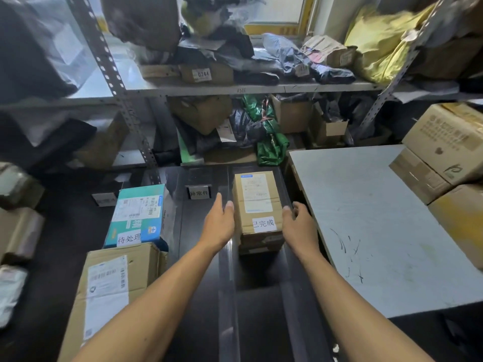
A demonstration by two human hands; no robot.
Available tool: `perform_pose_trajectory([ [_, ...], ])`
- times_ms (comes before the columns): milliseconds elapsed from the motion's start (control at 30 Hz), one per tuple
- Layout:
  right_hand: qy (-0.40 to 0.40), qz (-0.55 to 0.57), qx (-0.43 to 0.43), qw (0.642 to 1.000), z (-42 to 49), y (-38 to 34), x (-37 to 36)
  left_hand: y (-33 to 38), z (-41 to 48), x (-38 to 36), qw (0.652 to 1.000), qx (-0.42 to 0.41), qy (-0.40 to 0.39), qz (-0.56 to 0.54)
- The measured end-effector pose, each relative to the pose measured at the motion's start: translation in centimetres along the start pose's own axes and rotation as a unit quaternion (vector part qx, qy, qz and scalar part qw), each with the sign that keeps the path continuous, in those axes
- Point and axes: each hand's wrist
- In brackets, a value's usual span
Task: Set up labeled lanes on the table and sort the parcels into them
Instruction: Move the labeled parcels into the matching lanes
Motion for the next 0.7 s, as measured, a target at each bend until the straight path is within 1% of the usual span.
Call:
perform_pose_trajectory([
  [67,0.027,0.003,0.062,0.998,-1.1,-3.4,-0.4,1.2,-1.2,2.5,0.999,-0.040,0.029,-0.019],
  [133,0.016,0.019,0.139,0.990,-2.5,-7.6,-1.8,2.2,-2.7,5.7,0.994,-0.088,0.062,-0.020],
  [233,-0.040,0.071,0.235,0.969,-5.3,-14.6,-5.4,2.8,-5.4,11.6,0.980,-0.150,0.132,-0.024],
  [300,-0.096,0.102,0.283,0.949,-7.3,-18.8,-8.5,2.4,-7.5,16.0,0.972,-0.169,0.160,-0.029],
  [400,-0.190,0.119,0.332,0.916,-10.6,-24.1,-13.6,0.6,-11.7,22.3,0.964,-0.177,0.198,-0.019],
  [467,-0.235,0.122,0.357,0.896,-13.3,-26.7,-17.3,-1.2,-14.8,26.2,0.955,-0.180,0.233,-0.027],
  [533,-0.280,0.127,0.378,0.873,-16.0,-28.8,-20.8,-2.9,-18.0,29.7,0.947,-0.174,0.267,-0.044],
  [700,-0.403,0.119,0.421,0.804,-22.7,-32.3,-29.6,-8.0,-26.4,36.1,0.931,-0.159,0.315,-0.090],
])
Point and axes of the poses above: each hand's wrist, its own z-axis towards the middle knuckle, its own x-axis out of the back of the hand, y = z × x, and after that the axes turned 9 degrees about -y, right-handed
